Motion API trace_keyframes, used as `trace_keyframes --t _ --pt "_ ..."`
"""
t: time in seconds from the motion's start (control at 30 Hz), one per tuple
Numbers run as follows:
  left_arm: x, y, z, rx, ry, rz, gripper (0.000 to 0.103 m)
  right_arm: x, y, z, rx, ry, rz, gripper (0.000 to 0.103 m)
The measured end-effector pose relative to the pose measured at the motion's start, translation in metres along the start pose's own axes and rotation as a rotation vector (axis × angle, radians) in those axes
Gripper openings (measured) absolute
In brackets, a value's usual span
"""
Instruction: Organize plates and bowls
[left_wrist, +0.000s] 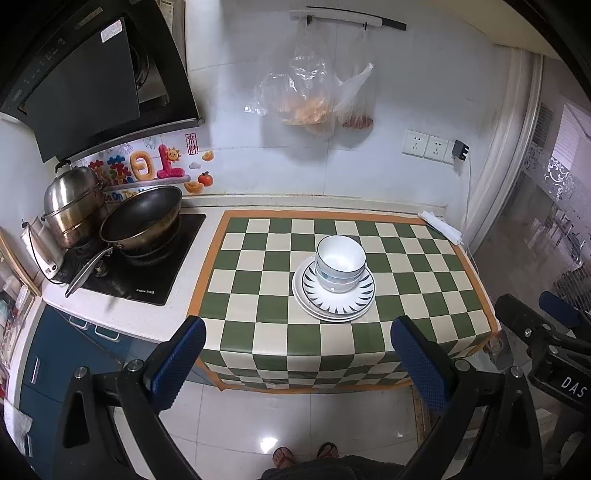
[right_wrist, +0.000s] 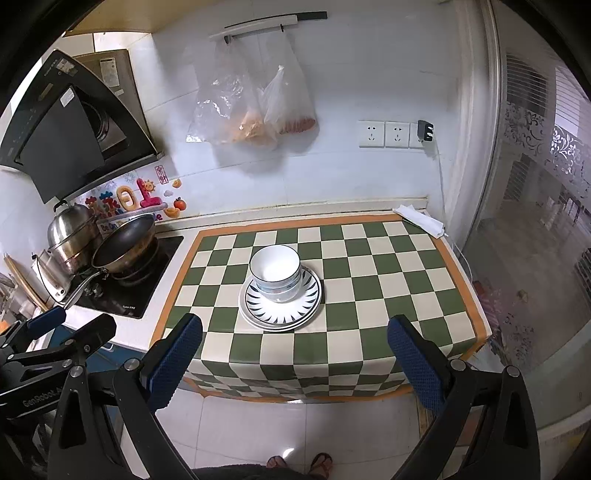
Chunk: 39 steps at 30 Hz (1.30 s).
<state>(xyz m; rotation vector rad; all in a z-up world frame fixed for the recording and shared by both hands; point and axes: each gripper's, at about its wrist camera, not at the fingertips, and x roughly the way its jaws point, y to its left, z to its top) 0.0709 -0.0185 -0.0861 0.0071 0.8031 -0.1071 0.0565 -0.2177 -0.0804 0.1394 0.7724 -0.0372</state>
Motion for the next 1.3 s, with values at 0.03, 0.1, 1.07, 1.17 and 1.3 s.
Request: trace_keyframes --t 0.03,0.1,1.07,1.17,1.3 --pt "-0.001 0.000 0.001 0.000 -0.002 0.001 0.103 0.000 0.000 0.001 0.001 0.000 0.001 0.102" --pt "-0.001 0.001 0.002 -0.003 -0.003 -0.002 0.103 0.000 -0.001 0.001 0.005 -0.001 0.002 0.102" --pt "0.000 0.001 0.005 0.003 -0.004 -0.002 0.103 0.002 0.008 -0.003 0.014 0.011 0.012 0.102" --pt "0.001 0.001 0.004 0.006 -0.004 -0.002 0.103 0.002 0.010 -0.006 0.011 0.013 0.012 0.102" --pt "0.001 0.003 0.003 0.002 -0.002 -0.007 0.103 0.003 0.011 -0.006 0.011 0.013 0.009 0.102"
